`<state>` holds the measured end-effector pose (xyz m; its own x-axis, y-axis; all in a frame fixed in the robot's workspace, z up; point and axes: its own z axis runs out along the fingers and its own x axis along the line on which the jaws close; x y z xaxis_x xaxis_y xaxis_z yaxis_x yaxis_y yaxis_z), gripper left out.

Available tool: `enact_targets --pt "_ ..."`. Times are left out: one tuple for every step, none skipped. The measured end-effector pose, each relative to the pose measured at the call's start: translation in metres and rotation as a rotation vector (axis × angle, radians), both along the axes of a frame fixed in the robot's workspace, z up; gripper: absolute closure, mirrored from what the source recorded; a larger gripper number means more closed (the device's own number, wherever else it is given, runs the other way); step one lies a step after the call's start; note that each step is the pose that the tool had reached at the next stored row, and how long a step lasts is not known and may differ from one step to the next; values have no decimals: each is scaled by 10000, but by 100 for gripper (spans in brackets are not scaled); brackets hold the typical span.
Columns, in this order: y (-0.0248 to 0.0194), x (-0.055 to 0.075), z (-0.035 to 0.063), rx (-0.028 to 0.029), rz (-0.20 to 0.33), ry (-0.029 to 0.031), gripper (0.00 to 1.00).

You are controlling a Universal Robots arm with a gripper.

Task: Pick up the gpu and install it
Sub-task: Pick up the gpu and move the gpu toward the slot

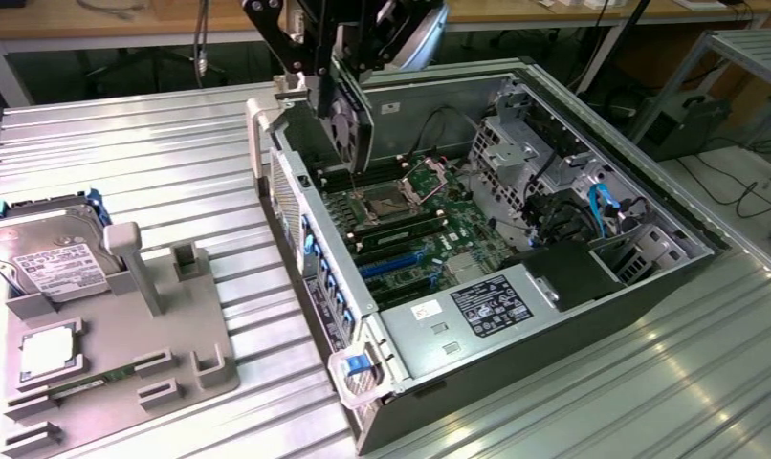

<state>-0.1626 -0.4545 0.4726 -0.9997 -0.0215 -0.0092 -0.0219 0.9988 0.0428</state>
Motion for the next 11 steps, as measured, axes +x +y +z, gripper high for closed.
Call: enact_targets --pt "0 13 0 0 0 -1 72" --pt "0 26 -1 0 0 0 72" --pt "0 40 -1 0 0 -1 72" --pt "0 60 -1 0 0 0 72" --pt "0 75 -1 0 -1 0 72" --pt "0 104 -2 0 -1 0 72" --pt "0 128 -2 0 -1 0 72" --pt "0 150 -2 0 -1 1 72" --pt "0 170 -2 -1 0 3 72" --pt "0 190 -2 0 0 4 72" --pt "0 209 -3 0 0 5 72"
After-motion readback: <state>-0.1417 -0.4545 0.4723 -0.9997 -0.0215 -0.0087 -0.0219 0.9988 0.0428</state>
